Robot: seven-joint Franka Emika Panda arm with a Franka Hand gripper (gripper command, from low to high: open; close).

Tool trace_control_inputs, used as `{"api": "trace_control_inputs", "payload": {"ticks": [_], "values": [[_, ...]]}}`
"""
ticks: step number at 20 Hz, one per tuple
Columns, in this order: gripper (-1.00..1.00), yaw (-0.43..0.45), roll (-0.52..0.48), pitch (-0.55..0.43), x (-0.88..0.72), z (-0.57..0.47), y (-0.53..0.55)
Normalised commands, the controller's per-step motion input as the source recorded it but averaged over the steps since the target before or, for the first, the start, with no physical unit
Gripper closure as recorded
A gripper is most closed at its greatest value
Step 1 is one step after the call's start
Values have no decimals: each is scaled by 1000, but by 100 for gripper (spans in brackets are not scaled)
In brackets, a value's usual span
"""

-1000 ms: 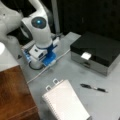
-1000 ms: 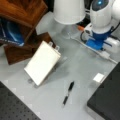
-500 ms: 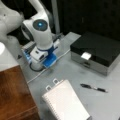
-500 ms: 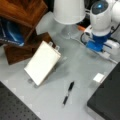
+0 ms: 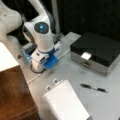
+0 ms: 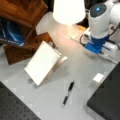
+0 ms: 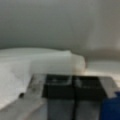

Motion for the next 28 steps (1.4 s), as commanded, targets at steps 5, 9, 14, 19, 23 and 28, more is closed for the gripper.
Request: {"api": "trace_control_inputs", "payload": {"ticks": [5, 9, 14, 19, 23, 28], "values": [[100, 29, -17, -450, -878, -535, -22], [100, -79, 38, -387, -752, -208, 88], [100, -152, 106, -371, -541, 128, 189], [100, -148, -6, -269, -343, 145, 211], [100, -96, -79, -146, -284, 12, 89], [100, -65, -70, 10, -217, 100, 23]]}}
